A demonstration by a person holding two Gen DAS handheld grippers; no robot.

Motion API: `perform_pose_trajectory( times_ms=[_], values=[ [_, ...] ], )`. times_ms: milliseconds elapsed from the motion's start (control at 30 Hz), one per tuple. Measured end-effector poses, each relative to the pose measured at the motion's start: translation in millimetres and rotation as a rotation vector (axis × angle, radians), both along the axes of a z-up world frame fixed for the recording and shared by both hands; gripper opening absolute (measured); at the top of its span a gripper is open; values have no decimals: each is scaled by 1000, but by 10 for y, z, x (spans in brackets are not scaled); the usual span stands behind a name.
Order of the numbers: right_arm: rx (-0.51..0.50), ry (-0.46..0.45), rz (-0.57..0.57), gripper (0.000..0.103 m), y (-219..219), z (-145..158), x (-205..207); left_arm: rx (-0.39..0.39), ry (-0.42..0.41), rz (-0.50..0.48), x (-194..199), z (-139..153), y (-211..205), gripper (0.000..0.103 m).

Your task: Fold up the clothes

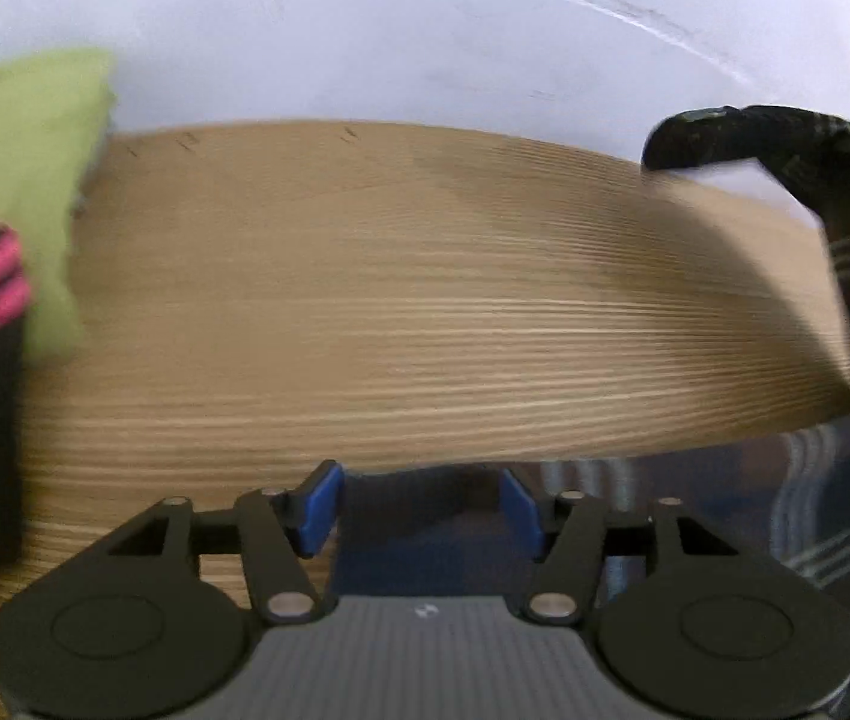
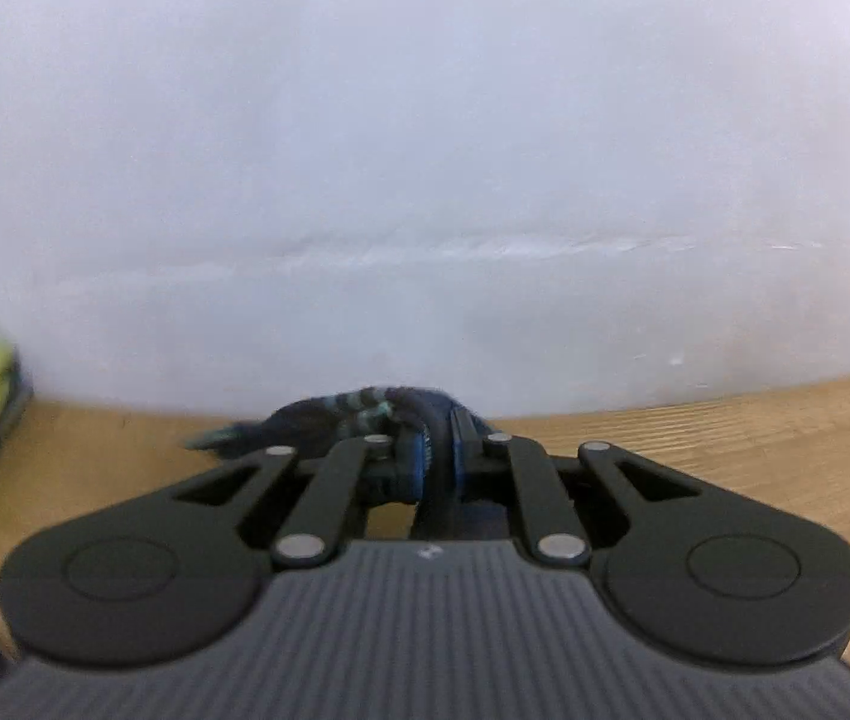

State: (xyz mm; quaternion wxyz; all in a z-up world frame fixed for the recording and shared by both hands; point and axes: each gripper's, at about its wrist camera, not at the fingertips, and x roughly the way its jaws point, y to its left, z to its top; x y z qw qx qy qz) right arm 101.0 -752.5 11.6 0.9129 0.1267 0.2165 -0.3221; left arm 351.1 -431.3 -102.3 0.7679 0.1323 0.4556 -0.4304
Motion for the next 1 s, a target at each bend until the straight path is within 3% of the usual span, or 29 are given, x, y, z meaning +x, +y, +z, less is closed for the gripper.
perform_pose_trajectory(
  times_ms=[133, 267, 367, 433, 467, 500, 700, 833, 1000],
  values=[
    [-12, -9, 3, 12, 48, 50, -286, 23, -9, -60, 38, 10, 62, 63],
    [-13, -7, 17, 12, 212, 11, -449, 148, -78, -114, 49, -11, 68, 65],
    [-23, -3, 29, 12, 280, -25, -487, 127, -68, -138, 40, -82, 17, 69],
    [-23, 8, 33, 12, 287, -75, -464, 78, -82, -155, -19, -89, -55, 48],
    [-23, 14, 29, 12, 295, -96, -448, 67, -93, -162, -50, -90, -101, 28],
    [-20, 15, 25, 12, 283, -112, -437, 64, -105, -174, -93, -77, -115, 18],
    [19, -38, -2, 12, 160, -112, -543, 13, -173, -187, -249, 94, 1, 17],
    [53, -123, -21, 11, 153, 68, -932, -59, -203, -157, -311, 304, 182, 17],
    [-2, -224, -50, 11, 652, 433, -1664, -112, -302, -194, -649, 705, 511, 17]
  ],
)
